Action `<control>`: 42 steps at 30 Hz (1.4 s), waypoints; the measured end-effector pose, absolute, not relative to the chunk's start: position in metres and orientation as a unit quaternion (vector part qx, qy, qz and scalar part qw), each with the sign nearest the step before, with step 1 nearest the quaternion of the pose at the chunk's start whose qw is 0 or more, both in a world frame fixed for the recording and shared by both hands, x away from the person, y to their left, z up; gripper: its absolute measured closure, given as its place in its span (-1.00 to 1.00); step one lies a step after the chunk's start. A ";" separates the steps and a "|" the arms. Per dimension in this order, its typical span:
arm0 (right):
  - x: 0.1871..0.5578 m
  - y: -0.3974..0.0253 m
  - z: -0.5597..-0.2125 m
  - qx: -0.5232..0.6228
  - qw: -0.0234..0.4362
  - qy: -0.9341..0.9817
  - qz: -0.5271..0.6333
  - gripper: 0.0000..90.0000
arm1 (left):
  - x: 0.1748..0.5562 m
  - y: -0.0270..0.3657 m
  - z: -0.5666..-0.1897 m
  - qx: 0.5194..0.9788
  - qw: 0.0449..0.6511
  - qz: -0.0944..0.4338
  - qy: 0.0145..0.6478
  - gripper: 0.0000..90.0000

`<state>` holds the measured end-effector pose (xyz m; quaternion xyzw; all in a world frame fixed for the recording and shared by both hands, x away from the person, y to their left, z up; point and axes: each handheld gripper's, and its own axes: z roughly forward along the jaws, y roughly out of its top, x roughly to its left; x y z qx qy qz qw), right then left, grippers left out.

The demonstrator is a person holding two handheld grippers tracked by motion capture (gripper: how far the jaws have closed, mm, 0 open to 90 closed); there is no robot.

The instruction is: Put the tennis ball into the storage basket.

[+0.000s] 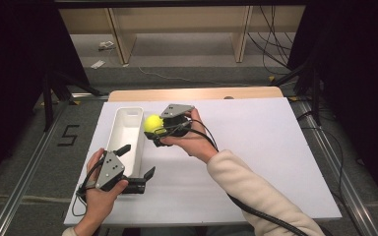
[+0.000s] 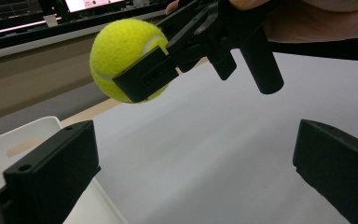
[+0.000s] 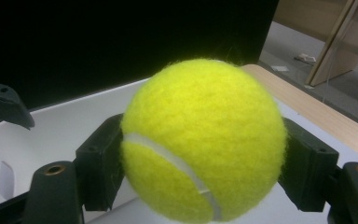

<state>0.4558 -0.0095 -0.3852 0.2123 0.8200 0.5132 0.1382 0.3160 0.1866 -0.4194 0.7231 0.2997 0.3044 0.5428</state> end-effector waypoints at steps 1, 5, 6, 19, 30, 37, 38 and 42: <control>0.456 -0.009 -0.385 0.213 0.137 0.820 0.514 -0.40 | 0.316 0.187 -0.419 0.723 0.543 0.304 0.300 -1.00; 0.456 -0.008 -0.385 0.213 0.136 0.819 0.514 -0.40 | 0.316 0.187 -0.419 0.723 0.543 0.304 0.300 -1.00; 0.456 -0.008 -0.385 0.213 0.136 0.819 0.514 -0.40 | 0.316 0.187 -0.419 0.723 0.543 0.304 0.300 -1.00; 0.459 -0.002 -0.385 0.213 0.138 0.820 0.513 -0.40 | 0.316 0.187 -0.419 0.723 0.543 0.304 0.300 -1.00; 0.461 0.002 -0.387 0.210 0.138 0.822 0.511 -0.41 | 0.316 0.187 -0.419 0.722 0.543 0.305 0.300 -1.00; 0.462 0.005 -0.387 0.211 0.137 0.822 0.511 -0.41 | 0.316 0.187 -0.419 0.723 0.543 0.305 0.300 -1.00; 0.462 0.006 -0.387 0.210 0.138 0.822 0.511 -0.41 | 0.316 0.187 -0.419 0.722 0.543 0.305 0.300 -1.00; 0.463 0.007 -0.387 0.212 0.137 0.822 0.511 -0.41 | 0.316 0.187 -0.419 0.723 0.543 0.305 0.300 -1.00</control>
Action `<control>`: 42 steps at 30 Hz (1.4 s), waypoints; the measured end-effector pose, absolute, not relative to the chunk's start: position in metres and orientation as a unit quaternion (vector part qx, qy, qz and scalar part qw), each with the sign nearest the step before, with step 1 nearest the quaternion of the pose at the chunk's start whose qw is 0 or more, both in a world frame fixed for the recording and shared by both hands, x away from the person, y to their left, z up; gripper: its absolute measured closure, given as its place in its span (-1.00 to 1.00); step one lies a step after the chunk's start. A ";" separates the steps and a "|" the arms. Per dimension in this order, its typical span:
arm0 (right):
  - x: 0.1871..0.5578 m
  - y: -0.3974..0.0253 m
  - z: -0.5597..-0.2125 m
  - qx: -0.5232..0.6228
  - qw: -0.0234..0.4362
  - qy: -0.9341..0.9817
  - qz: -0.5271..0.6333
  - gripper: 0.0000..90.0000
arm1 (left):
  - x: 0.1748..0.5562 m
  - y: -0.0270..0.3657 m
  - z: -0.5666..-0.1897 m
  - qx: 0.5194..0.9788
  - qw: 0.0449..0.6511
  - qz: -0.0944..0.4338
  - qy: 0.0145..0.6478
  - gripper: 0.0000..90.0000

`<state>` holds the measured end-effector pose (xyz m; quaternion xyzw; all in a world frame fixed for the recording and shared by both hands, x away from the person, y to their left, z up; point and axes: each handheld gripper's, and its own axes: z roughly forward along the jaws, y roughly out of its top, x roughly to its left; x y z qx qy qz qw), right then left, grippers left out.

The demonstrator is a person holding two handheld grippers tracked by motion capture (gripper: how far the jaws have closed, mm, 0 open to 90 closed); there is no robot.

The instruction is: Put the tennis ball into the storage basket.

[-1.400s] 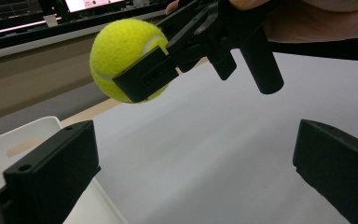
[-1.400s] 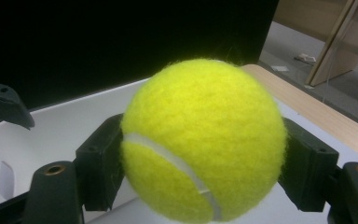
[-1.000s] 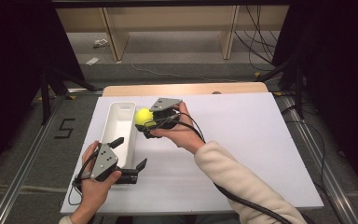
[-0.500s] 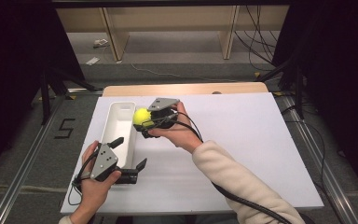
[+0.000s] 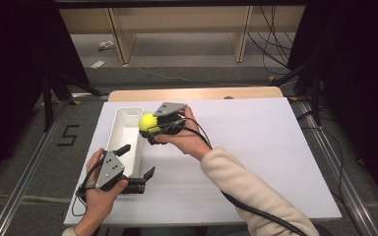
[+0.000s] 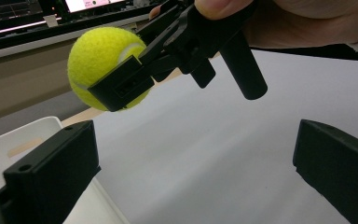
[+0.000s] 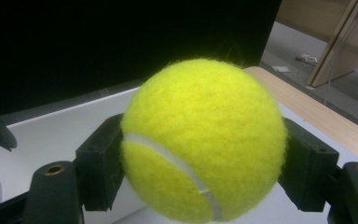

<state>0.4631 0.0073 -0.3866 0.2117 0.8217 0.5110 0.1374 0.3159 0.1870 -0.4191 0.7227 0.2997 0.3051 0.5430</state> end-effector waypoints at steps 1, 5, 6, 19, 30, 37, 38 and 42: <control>0.463 0.008 -0.387 0.211 0.138 0.822 0.511 -0.41 | 0.316 0.187 -0.419 0.722 0.543 0.305 0.300 -1.00; 0.464 0.009 -0.387 0.212 0.138 0.821 0.511 -0.41 | 0.316 0.187 -0.419 0.723 0.543 0.305 0.299 -1.00; 0.464 0.010 -0.387 0.211 0.137 0.822 0.511 -0.41 | 0.316 0.187 -0.419 0.723 0.543 0.305 0.299 -1.00; 0.467 0.014 -0.387 0.212 0.138 0.823 0.509 -0.41 | 0.316 0.187 -0.419 0.724 0.542 0.306 0.298 -1.00; 0.469 0.019 -0.388 0.211 0.135 0.826 0.505 -0.41 | 0.316 0.187 -0.419 0.724 0.542 0.305 0.299 -1.00; 0.471 0.024 -0.387 0.209 0.135 0.826 0.505 -0.41 | 0.316 0.187 -0.419 0.724 0.542 0.305 0.298 -1.00; 0.471 0.025 -0.387 0.210 0.136 0.826 0.506 -0.41 | 0.316 0.187 -0.419 0.724 0.542 0.305 0.298 -1.00; 0.473 0.028 -0.386 0.207 0.136 0.826 0.506 -0.41 | 0.316 0.187 -0.419 0.725 0.542 0.305 0.298 -1.00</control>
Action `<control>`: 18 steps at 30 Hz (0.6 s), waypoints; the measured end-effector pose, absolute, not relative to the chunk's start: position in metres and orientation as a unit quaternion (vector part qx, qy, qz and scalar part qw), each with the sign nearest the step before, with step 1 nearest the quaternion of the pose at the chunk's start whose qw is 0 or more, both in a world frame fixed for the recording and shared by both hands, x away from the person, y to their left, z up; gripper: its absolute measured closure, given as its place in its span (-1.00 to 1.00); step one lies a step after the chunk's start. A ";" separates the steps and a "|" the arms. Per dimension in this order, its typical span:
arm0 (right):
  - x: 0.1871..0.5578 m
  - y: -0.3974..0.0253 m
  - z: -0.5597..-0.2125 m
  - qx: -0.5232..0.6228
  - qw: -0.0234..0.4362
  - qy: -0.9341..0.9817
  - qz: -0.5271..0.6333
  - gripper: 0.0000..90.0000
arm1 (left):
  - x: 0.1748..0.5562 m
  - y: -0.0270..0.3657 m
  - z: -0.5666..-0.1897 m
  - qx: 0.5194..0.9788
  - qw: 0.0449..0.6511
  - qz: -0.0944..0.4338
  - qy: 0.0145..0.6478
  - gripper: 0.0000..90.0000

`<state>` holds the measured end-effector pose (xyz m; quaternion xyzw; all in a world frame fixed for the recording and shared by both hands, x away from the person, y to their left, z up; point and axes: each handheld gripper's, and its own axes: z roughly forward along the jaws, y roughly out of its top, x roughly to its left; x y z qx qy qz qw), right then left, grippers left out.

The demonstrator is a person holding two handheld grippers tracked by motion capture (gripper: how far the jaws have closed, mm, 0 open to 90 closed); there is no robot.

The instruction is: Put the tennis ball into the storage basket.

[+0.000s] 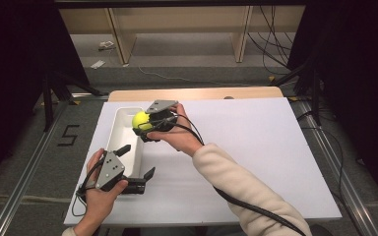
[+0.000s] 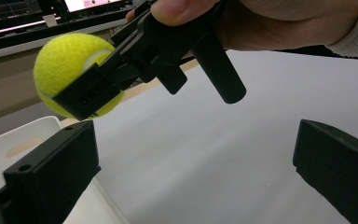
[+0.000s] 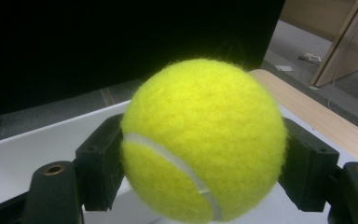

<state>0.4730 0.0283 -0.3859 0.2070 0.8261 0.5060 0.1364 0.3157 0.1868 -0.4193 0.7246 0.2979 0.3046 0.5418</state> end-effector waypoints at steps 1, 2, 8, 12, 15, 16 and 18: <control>0.474 0.029 -0.386 0.206 0.136 0.826 0.506 -0.41 | 0.316 0.187 -0.419 0.725 0.542 0.305 0.298 -1.00; 0.474 0.030 -0.386 0.207 0.134 0.826 0.506 -0.41 | 0.316 0.187 -0.419 0.725 0.542 0.304 0.298 -1.00; 0.477 0.036 -0.385 0.208 0.132 0.827 0.505 -0.41 | 0.316 0.187 -0.419 0.725 0.542 0.304 0.298 -1.00; 0.478 0.040 -0.386 0.207 0.130 0.828 0.504 -0.41 | 0.315 0.187 -0.420 0.725 0.543 0.301 0.299 -1.00; 0.480 0.044 -0.388 0.206 0.129 0.829 0.503 -0.41 | 0.315 0.186 -0.420 0.725 0.542 0.301 0.299 -1.00; 0.480 0.045 -0.388 0.206 0.128 0.830 0.502 -0.41 | 0.315 0.186 -0.420 0.725 0.542 0.301 0.299 -1.00; 0.481 0.047 -0.388 0.205 0.126 0.831 0.501 -0.41 | 0.315 0.187 -0.420 0.725 0.542 0.302 0.300 -1.00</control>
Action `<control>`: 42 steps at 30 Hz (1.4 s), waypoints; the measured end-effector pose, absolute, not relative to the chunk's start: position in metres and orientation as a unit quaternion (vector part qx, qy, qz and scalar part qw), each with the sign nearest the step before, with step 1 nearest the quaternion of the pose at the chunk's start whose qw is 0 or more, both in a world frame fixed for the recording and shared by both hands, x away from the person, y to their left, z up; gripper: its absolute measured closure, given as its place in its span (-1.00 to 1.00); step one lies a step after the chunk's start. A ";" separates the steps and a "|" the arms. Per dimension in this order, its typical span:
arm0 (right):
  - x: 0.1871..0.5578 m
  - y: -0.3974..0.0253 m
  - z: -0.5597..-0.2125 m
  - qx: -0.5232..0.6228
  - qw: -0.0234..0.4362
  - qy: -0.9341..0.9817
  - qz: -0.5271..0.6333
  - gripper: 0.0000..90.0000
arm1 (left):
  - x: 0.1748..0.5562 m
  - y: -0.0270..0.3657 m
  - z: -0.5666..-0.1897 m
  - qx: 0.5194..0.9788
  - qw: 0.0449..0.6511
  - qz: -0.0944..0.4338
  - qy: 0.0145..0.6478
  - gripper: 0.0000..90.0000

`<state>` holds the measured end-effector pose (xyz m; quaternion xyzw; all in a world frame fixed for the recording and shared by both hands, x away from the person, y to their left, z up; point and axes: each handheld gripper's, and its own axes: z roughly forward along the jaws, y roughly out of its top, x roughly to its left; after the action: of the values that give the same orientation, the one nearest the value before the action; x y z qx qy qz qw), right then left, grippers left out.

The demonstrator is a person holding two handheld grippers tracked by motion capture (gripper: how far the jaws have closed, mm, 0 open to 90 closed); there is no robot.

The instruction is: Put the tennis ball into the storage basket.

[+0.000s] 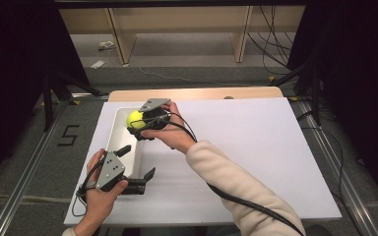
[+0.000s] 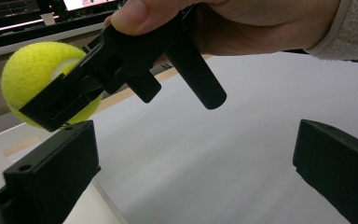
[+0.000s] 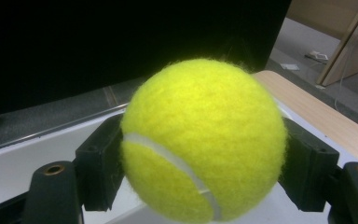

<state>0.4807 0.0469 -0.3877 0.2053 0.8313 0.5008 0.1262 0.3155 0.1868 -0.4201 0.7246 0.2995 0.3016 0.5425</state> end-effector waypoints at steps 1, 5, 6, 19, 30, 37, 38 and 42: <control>0.481 0.048 -0.388 0.204 0.127 0.832 0.500 -0.41 | 0.315 0.187 -0.420 0.724 0.543 0.301 0.300 -1.00; 0.483 0.053 -0.386 0.201 0.125 0.833 0.500 -0.41 | 0.315 0.186 -0.420 0.725 0.542 0.301 0.299 -1.00; 0.483 0.053 -0.385 0.200 0.125 0.833 0.501 -0.41 | 0.315 0.186 -0.420 0.725 0.542 0.302 0.299 -1.00; 0.487 0.067 -0.387 0.195 0.119 0.837 0.498 -0.41 | 0.315 0.187 -0.420 0.726 0.541 0.303 0.298 -1.00; 0.489 0.076 -0.388 0.191 0.118 0.840 0.495 -0.41 | 0.315 0.186 -0.420 0.726 0.541 0.302 0.298 -1.00; 0.491 0.081 -0.387 0.187 0.120 0.841 0.493 -0.41 | 0.315 0.186 -0.420 0.726 0.541 0.302 0.297 -1.00; 0.491 0.082 -0.387 0.187 0.119 0.842 0.492 -0.41 | 0.315 0.186 -0.420 0.726 0.541 0.302 0.297 -1.00; 0.492 0.085 -0.387 0.186 0.119 0.842 0.492 -0.41 | 0.315 0.186 -0.420 0.726 0.541 0.302 0.297 -1.00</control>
<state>0.4917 0.0846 -0.3874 0.1862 0.8422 0.4918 0.1187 0.3147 0.1864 -0.4201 0.7260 0.2974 0.3023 0.5413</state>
